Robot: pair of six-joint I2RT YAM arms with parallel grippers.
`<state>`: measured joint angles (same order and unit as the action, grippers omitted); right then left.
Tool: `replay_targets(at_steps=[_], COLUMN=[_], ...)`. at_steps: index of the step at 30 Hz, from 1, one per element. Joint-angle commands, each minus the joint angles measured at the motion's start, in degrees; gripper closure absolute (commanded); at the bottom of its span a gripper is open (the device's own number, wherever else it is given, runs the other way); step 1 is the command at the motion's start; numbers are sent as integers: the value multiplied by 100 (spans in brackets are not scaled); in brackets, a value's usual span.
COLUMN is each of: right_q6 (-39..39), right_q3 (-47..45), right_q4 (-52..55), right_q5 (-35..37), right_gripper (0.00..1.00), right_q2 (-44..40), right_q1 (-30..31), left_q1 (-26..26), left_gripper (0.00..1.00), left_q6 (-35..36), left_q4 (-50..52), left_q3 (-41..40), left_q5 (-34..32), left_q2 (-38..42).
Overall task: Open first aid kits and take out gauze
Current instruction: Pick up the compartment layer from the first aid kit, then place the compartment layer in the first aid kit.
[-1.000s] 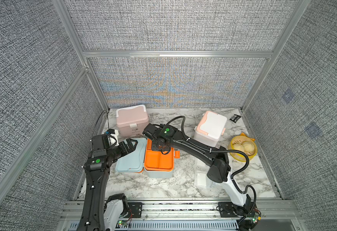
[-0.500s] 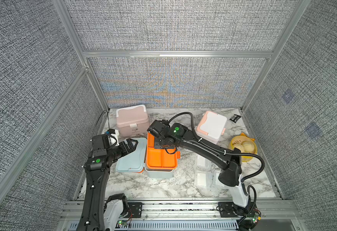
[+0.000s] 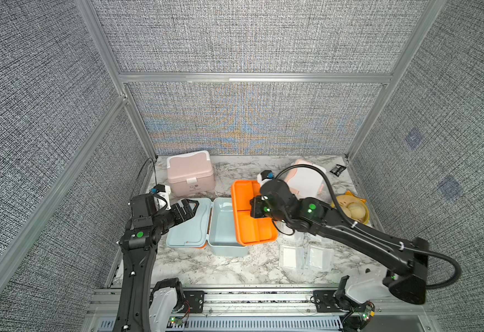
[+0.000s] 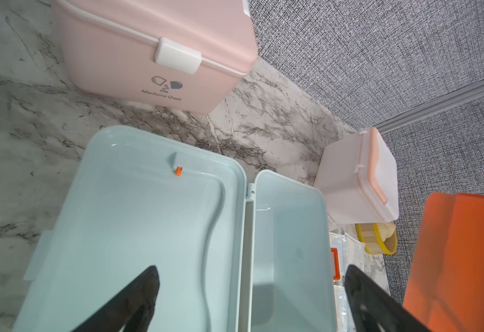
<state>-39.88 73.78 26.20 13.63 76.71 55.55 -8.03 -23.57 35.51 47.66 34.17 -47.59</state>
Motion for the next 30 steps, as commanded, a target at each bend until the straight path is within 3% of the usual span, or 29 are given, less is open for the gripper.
replay_targets(at_steps=[1, 9, 15, 21, 30], right_q6=[443, 376, 272, 192, -352], right_q3=[-921, -3252, -3895, -3759, -2919], right_q4=[-1453, -1901, -1559, -1695, -2364], right_q5=[-298, -900, -838, -1048, -1873], right_gripper=[100, 100, 100, 100, 100], right_q2=[-903, -3675, -5057, -4722, -2710], right_q1=[-234, -1209, -1510, -1546, -1522], left_q1=[-5, 7, -12, -6, -6], left_gripper=[0, 0, 0, 0, 0], left_q6=[38, -372, -477, -440, -124], left_q4=[-301, -1227, -1540, -1504, -791], left_q3=[-46, -351, -434, -446, -267], left_q5=[301, 1165, 1244, 1134, 494], left_q2=[118, 892, 1351, 1360, 741])
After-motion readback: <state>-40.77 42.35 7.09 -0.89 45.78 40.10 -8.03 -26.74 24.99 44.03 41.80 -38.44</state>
